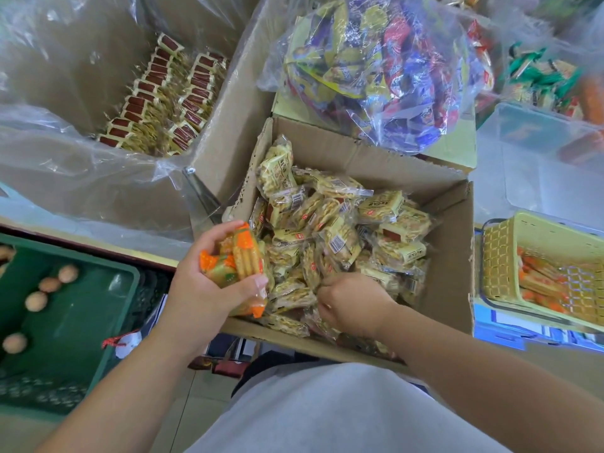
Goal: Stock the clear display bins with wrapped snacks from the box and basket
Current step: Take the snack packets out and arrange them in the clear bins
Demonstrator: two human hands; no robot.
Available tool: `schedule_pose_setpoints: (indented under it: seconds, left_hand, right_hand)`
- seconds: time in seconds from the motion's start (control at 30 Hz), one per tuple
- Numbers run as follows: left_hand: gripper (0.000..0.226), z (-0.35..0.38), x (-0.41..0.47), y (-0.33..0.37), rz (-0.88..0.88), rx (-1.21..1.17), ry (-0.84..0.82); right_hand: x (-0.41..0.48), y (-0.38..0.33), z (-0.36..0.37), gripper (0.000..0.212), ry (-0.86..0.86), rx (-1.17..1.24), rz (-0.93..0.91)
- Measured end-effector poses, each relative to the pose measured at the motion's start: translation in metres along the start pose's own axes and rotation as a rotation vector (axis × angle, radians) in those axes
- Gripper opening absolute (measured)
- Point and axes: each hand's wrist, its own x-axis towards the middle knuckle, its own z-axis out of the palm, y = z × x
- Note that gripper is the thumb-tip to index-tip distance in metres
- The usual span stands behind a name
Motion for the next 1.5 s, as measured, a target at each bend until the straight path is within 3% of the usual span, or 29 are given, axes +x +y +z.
schedule_pose_setpoints:
  seconds: [0.07, 0.13, 0.23, 0.3, 0.57, 0.73, 0.87, 0.97, 1.07, 1.17, 1.27, 1.4, 1.5]
  left_hand:
    - [0.085, -0.001, 0.000, 0.001, -0.008, 0.001, -0.001]
    - [0.087, 0.000, -0.001, 0.001, -0.020, 0.000, -0.001]
    - [0.088, 0.001, -0.001, 0.001, -0.029, -0.005, -0.003]
    - [0.087, 0.001, -0.002, 0.002, -0.028, -0.003, -0.003]
    - [0.086, 0.000, -0.002, 0.004, -0.034, 0.002, -0.023]
    - [0.086, 0.001, -0.003, 0.007, -0.033, 0.017, -0.017]
    - [0.085, 0.002, -0.003, 0.008, -0.021, 0.006, -0.016]
    - [0.084, 0.002, -0.003, 0.009, -0.023, 0.000, -0.016]
    - [0.083, 0.002, -0.003, 0.008, -0.013, 0.001, -0.014]
    - [0.084, 0.003, -0.004, 0.008, -0.005, 0.004, -0.005]
    - [0.085, 0.004, -0.004, 0.008, -0.007, 0.004, -0.008]
    - [0.085, 0.003, -0.004, 0.009, -0.009, -0.009, -0.007]
    - [0.086, 0.003, -0.004, 0.008, -0.012, -0.018, -0.007]
  right_hand:
    - [0.005, -0.002, 0.004, 0.024, -0.232, 0.153, 0.218]
    - [0.007, -0.002, 0.012, 0.024, -0.272, 0.289, 0.307]
    - [0.004, -0.001, 0.024, 0.070, -0.356, 0.215, 0.219]
    - [0.004, 0.001, 0.026, 0.081, -0.365, 0.143, 0.196]
    - [-0.008, 0.013, -0.005, 0.024, -0.406, 0.136, 0.191]
    - [-0.016, 0.028, -0.038, 0.020, -0.462, -0.104, 0.313]
    - [-0.008, 0.018, -0.042, 0.029, -0.319, -0.398, 0.251]
    - [-0.001, -0.001, -0.024, 0.025, -0.376, -0.210, 0.177]
    - [0.008, -0.010, -0.002, 0.026, -0.489, 0.087, 0.316]
    - [0.014, -0.012, 0.012, 0.040, -0.402, 0.332, 0.436]
    - [0.012, -0.011, 0.025, 0.049, -0.377, 0.305, 0.429]
    - [0.007, -0.007, 0.038, 0.094, -0.440, 0.280, 0.388]
    - [0.015, -0.006, 0.040, 0.094, -0.464, 0.303, 0.414]
